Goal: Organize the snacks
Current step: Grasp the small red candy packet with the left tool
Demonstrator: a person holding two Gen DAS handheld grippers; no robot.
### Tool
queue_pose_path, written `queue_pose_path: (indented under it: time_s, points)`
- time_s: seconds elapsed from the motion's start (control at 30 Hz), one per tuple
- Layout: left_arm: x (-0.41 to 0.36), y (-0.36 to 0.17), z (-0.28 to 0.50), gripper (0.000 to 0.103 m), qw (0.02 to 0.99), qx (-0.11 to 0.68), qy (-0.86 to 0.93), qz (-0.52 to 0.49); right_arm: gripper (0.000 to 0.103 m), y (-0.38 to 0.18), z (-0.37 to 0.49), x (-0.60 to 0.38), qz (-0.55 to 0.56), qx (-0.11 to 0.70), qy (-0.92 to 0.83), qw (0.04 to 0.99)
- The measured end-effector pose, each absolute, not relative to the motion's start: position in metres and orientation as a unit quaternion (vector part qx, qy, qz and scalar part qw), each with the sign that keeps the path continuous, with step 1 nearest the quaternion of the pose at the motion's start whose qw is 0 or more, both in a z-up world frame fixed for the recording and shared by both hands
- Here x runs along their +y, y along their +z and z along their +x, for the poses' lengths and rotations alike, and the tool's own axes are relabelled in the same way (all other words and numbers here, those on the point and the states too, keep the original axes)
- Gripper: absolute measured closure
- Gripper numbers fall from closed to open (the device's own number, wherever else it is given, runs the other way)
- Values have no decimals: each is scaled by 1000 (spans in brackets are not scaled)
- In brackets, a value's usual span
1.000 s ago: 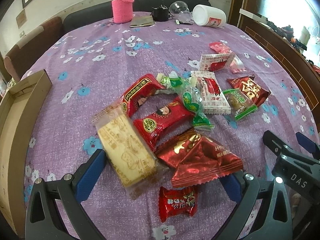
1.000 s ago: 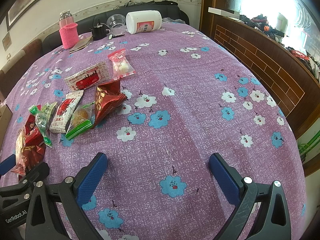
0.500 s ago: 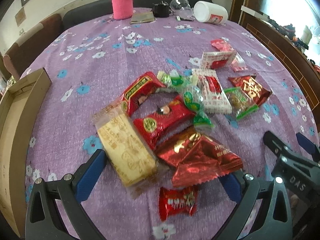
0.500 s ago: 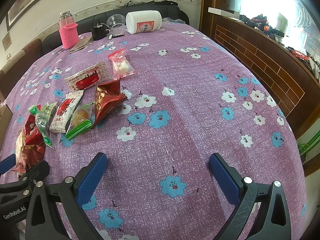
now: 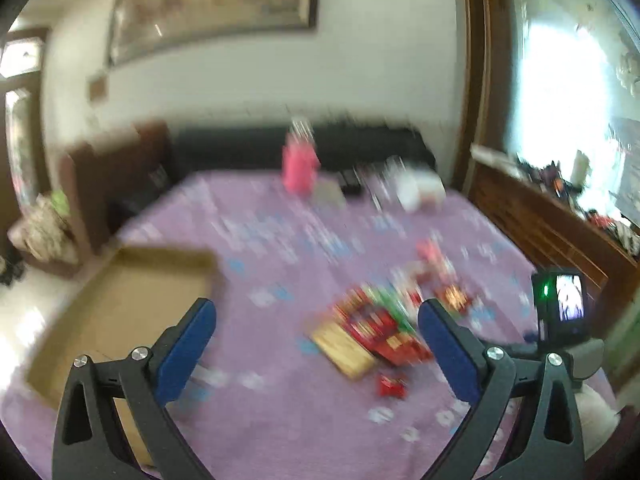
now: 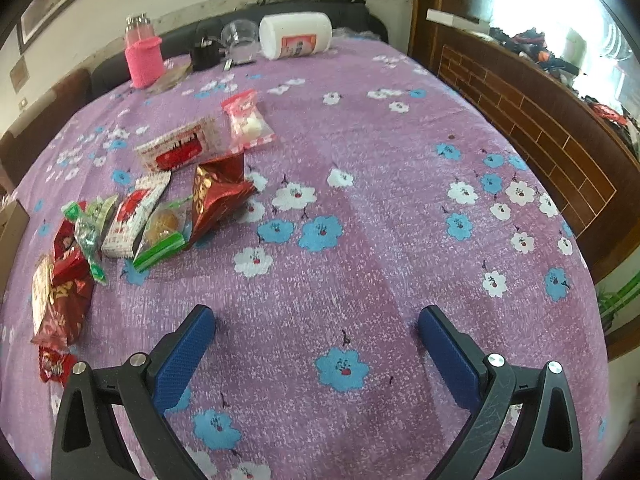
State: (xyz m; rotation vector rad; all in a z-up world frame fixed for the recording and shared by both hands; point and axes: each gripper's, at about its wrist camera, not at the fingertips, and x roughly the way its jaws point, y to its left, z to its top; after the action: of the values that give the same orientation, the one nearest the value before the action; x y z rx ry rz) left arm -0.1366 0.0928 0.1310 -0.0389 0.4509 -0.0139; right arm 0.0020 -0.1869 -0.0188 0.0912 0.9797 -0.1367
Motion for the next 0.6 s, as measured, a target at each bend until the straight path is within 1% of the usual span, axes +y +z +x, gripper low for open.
queue_pose_path:
  time_s: [0.07,0.1,0.17,0.2,0.27,0.37,0.47,0.57,0.6]
  points:
    - [107,140,-148,0,978,206,1,-15,1,-18,2,-186,43,482,-69,872]
    - [114,142,-147,0,977,213,-7,-17,1,-18,3,-185,43,486,-69,870]
    - [130,138,-134,0,963,266,-35,-33,1,-19,2,-185,43,487,-66,870]
    - [138,136,-132,0,959,279,-35,-42,1,-19,2,-186,42,486,-65,870]
    - [154,135,-132,0,958,282,-11,-53,1,-17,-1,-187,38,489,-76,868]
    - [167,134,-138,0,966,254,37,-37,12,3,-19,-189,19,453,-103,885]
    - [173,125,-132,0,967,249,53,-20,11,30,-35,-186,43,413,-80,906]
    - [182,119,-129,0,964,255,34,-62,11,47,-46,-172,78,400,-16,913]
    - [184,118,-132,0,964,254,24,-73,17,50,-48,-162,88,399,16,913]
